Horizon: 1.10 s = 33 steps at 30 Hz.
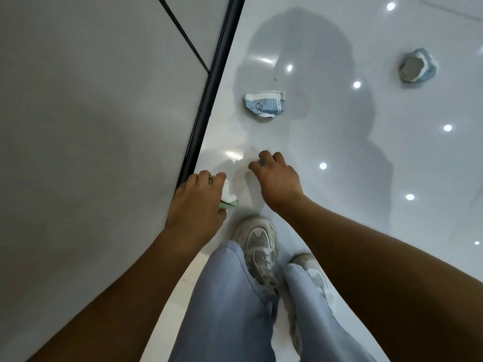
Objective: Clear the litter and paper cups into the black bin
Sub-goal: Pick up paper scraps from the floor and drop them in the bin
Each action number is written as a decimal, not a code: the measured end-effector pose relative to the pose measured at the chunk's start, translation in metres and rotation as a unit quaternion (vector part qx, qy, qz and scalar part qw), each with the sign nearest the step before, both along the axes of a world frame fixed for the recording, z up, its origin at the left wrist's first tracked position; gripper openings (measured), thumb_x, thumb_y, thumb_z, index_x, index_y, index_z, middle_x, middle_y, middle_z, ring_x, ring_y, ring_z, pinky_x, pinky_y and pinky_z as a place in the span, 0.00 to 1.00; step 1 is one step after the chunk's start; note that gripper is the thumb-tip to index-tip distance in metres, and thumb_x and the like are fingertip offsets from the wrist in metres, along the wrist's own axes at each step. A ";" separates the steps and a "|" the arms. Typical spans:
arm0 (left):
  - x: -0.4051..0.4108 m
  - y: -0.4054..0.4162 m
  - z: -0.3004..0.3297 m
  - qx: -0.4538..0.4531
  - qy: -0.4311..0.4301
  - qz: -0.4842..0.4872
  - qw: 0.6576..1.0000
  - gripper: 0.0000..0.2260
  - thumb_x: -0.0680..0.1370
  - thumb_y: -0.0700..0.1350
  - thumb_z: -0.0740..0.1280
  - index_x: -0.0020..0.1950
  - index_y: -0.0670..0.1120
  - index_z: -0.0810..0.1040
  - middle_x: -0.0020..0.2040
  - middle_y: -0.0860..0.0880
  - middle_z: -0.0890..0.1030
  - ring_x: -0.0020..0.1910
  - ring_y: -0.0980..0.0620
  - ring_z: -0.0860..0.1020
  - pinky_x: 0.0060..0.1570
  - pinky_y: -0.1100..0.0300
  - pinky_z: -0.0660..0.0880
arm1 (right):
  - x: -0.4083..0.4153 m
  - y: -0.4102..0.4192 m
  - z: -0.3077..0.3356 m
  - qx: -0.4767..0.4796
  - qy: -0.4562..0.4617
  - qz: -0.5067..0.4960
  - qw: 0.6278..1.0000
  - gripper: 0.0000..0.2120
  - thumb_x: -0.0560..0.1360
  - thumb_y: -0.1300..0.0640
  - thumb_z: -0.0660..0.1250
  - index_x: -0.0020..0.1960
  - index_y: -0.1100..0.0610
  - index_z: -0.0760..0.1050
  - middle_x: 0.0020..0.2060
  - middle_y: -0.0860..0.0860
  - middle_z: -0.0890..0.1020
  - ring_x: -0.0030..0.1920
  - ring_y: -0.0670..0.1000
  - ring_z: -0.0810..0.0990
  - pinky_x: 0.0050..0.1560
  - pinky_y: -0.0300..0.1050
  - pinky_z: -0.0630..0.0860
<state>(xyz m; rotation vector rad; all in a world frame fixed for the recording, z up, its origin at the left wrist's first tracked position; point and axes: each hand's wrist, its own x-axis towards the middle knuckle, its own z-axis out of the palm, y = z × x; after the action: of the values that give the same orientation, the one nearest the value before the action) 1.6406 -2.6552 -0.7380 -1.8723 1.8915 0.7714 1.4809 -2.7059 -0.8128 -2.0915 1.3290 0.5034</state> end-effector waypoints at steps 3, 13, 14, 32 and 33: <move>-0.012 0.006 0.043 0.008 0.002 0.008 1.000 0.29 0.74 0.51 0.69 0.72 0.47 0.64 0.63 0.45 0.72 0.61 0.46 0.70 0.57 0.56 0.69 | -0.016 0.010 0.056 0.008 -0.022 -0.005 1.000 0.24 0.73 0.68 0.63 0.67 0.53 0.68 0.66 0.54 0.68 0.61 0.57 0.69 0.40 0.46 0.73; -0.071 0.046 0.267 0.031 -0.012 0.073 0.997 0.28 0.75 0.49 0.67 0.71 0.48 0.61 0.64 0.45 0.70 0.63 0.45 0.69 0.58 0.52 0.69 | -0.068 0.064 0.302 0.019 -0.048 -0.022 0.998 0.24 0.74 0.64 0.64 0.68 0.50 0.69 0.67 0.53 0.67 0.62 0.55 0.69 0.44 0.49 0.79; -0.072 0.055 0.288 0.028 -0.014 0.083 0.996 0.27 0.74 0.49 0.67 0.71 0.48 0.62 0.64 0.45 0.70 0.63 0.44 0.69 0.58 0.52 0.69 | -0.070 0.073 0.324 0.018 -0.053 -0.021 0.998 0.24 0.75 0.64 0.63 0.68 0.49 0.69 0.67 0.52 0.68 0.63 0.55 0.69 0.45 0.49 0.78; -0.091 0.336 0.439 0.009 -0.038 0.207 0.977 0.24 0.74 0.47 0.66 0.69 0.48 0.65 0.61 0.46 0.72 0.61 0.46 0.70 0.56 0.54 0.69 | -0.071 0.319 0.479 0.002 -0.058 0.103 0.993 0.18 0.79 0.62 0.60 0.67 0.50 0.72 0.65 0.53 0.70 0.63 0.55 0.71 0.48 0.51 0.79; -0.093 0.360 0.446 0.012 -0.037 0.215 0.976 0.23 0.74 0.46 0.66 0.68 0.47 0.66 0.60 0.46 0.72 0.60 0.46 0.71 0.56 0.54 0.69 | -0.073 0.340 0.486 0.003 -0.051 0.123 0.991 0.18 0.79 0.62 0.60 0.67 0.51 0.72 0.64 0.53 0.71 0.62 0.56 0.71 0.47 0.50 0.78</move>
<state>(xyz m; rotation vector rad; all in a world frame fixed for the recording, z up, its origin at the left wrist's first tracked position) 1.5472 -2.2949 -0.2917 -2.2944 1.4392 0.8323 1.4084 -2.3663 -0.3269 -2.2570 1.0171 0.4950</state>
